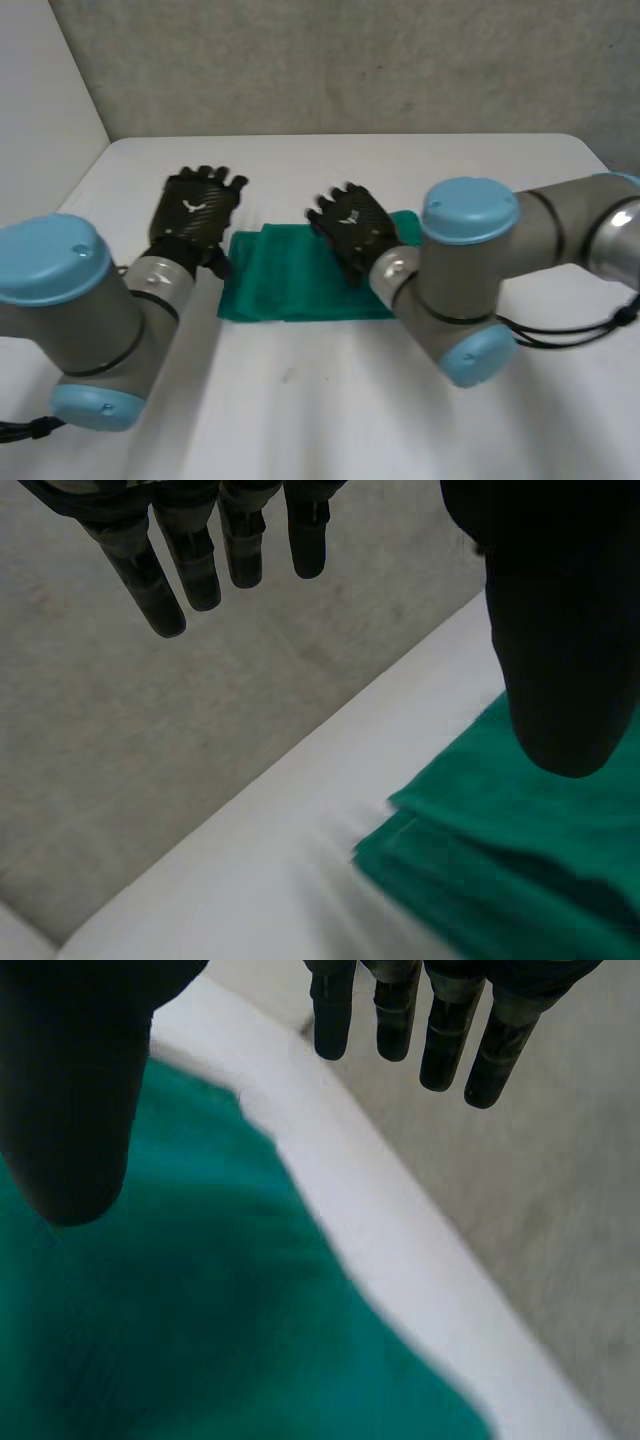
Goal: Fold the towel.
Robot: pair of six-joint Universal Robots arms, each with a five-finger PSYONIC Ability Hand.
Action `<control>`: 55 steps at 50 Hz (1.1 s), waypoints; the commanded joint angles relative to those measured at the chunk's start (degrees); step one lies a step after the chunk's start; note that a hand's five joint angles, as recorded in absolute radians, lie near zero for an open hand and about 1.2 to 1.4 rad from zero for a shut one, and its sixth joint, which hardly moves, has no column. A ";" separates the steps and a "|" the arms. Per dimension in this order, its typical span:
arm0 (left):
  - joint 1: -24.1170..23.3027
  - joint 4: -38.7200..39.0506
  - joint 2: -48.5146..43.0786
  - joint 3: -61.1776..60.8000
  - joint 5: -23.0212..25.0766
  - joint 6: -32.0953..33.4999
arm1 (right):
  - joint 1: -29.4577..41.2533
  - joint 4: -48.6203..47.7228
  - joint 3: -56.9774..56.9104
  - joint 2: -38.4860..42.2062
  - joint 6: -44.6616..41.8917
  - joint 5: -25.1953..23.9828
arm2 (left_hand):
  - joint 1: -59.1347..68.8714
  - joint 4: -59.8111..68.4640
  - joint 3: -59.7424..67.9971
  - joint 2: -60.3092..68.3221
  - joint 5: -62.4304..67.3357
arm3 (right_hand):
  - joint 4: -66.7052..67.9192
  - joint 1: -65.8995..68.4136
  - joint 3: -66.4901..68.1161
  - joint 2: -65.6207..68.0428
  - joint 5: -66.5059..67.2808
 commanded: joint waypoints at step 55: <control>-2.27 -2.68 -3.55 9.82 -6.97 -10.83 | 4.17 -2.60 0.45 -2.90 8.05 -4.34 | 0.30 0.08 -0.33 0.08 -0.89 | -2.84 -1.10 -1.87 -2.43 -3.28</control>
